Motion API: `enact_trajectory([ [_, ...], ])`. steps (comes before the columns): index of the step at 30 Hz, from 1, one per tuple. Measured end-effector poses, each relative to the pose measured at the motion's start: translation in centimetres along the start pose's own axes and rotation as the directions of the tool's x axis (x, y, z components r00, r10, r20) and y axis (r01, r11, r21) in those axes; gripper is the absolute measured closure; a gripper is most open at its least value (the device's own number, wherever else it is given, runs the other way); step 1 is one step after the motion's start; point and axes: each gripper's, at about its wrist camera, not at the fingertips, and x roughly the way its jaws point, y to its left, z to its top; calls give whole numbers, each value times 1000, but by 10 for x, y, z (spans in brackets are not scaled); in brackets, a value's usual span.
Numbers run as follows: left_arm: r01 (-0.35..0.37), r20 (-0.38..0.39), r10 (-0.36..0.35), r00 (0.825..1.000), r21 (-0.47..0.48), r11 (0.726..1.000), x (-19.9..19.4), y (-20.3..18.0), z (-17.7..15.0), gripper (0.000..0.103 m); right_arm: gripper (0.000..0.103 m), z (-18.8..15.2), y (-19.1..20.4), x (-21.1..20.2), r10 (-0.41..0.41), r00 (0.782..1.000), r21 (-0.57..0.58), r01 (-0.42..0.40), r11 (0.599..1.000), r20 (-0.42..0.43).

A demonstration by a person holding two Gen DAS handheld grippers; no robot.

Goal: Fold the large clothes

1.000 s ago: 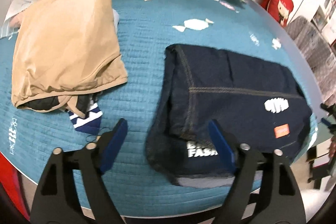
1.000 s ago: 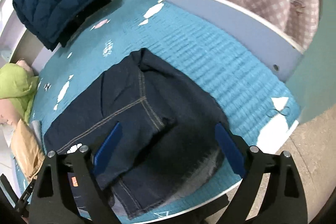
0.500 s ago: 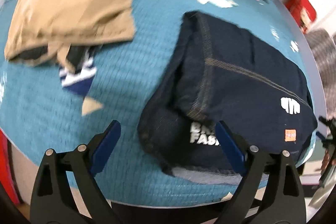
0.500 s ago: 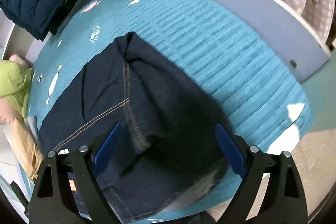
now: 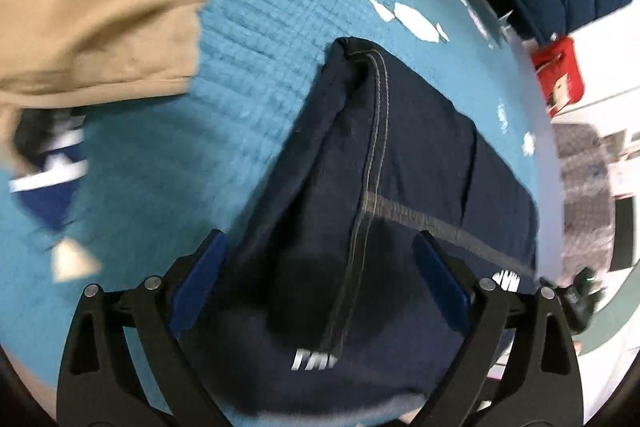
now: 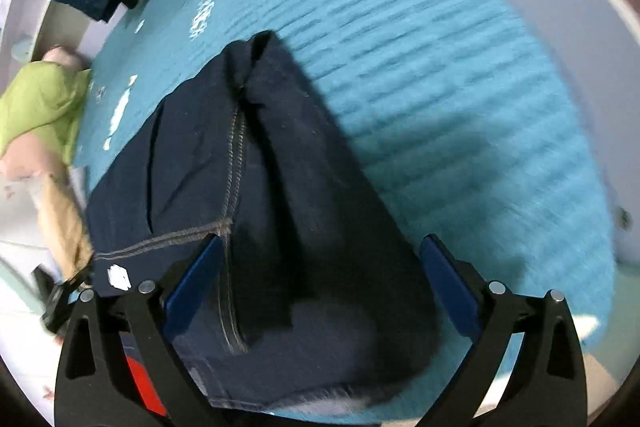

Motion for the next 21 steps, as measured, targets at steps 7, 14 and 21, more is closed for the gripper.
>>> enact_trajectory([
  [7, -49, -116, 75, 990, 217, 975, 20, -47, -3, 10, 7, 4, 28, 2, 282, 954, -8, -284, 959, -99],
  [14, -152, -68, 168, 983, 197, 968, 7, -51, 0, 76, 76, -6, 49, 14, 44, 999, -108, -46, 993, -21],
  [21, -73, 95, 49, 994, 272, 960, -67, -78, 0, 80, 89, -15, 68, -22, 85, 993, -139, -73, 988, 85],
])
